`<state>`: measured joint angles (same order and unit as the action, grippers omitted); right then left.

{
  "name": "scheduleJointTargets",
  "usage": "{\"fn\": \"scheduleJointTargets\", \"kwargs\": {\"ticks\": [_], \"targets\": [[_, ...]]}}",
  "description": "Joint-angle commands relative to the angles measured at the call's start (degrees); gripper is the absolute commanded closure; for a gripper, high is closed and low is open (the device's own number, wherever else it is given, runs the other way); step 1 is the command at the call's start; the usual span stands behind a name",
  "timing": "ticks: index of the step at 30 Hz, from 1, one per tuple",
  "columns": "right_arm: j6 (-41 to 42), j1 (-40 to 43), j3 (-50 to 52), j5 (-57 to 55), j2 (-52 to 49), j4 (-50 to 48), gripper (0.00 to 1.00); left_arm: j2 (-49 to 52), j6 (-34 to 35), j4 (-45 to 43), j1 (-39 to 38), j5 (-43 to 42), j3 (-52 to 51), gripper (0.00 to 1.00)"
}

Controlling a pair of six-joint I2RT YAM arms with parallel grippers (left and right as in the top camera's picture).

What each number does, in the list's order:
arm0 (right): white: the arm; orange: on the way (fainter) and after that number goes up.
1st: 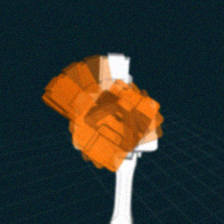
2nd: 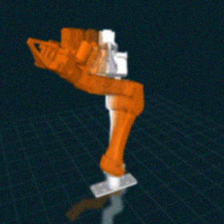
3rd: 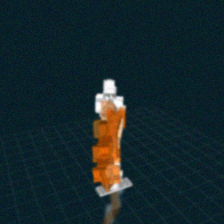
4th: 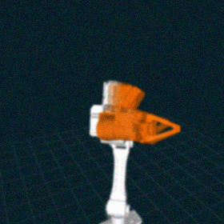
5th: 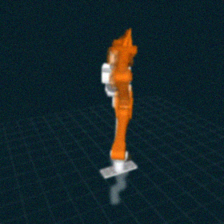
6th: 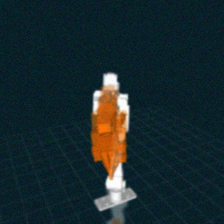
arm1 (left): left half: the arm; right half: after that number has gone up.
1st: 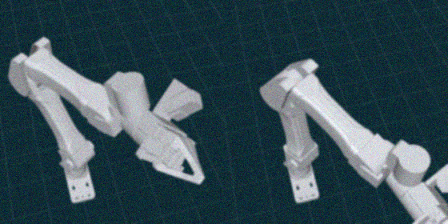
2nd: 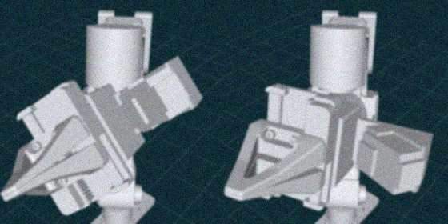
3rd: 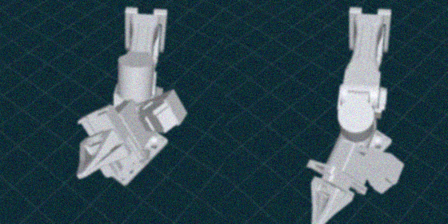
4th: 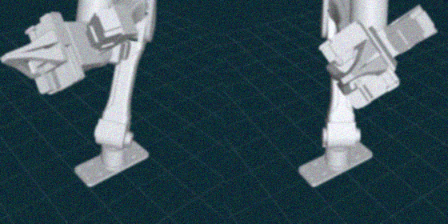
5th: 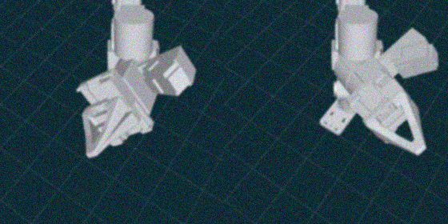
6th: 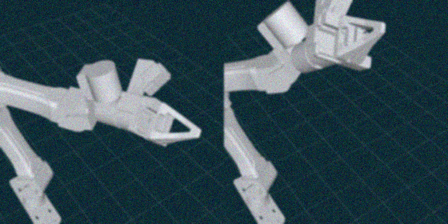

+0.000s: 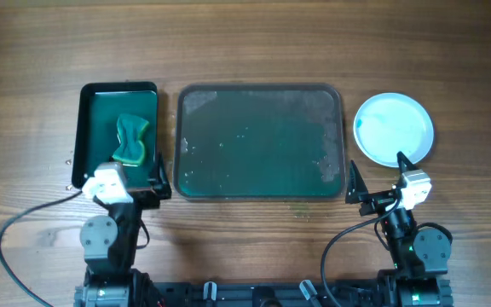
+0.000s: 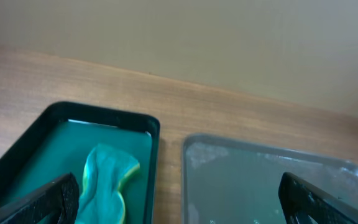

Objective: Clean dirty plates on tray and stack at the side

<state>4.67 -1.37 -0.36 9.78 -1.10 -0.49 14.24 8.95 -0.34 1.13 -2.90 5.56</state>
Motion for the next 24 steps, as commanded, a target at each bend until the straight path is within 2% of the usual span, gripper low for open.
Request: {"fn": "scheduleJointTargets", "kwargs": {"ticks": [1,9,14,24], "targets": [[-0.2,-0.3,0.1,-0.8,0.5,-0.2,0.00,-4.3,0.7,0.3,-1.0,1.1,-2.0,0.00],[-0.2,-0.3,0.1,-0.8,0.5,-0.2,0.00,-8.9,0.5,0.9,-2.4,2.1,-5.2,0.00],[-0.2,-0.3,0.1,-0.8,0.5,-0.2,0.00,-12.2,0.5,4.8,-2.5,2.3,-5.2,0.00],[-0.2,-0.3,0.1,-0.8,0.5,-0.2,0.00,-13.4,0.5,4.7,-2.5,2.3,-5.2,0.00]]}}
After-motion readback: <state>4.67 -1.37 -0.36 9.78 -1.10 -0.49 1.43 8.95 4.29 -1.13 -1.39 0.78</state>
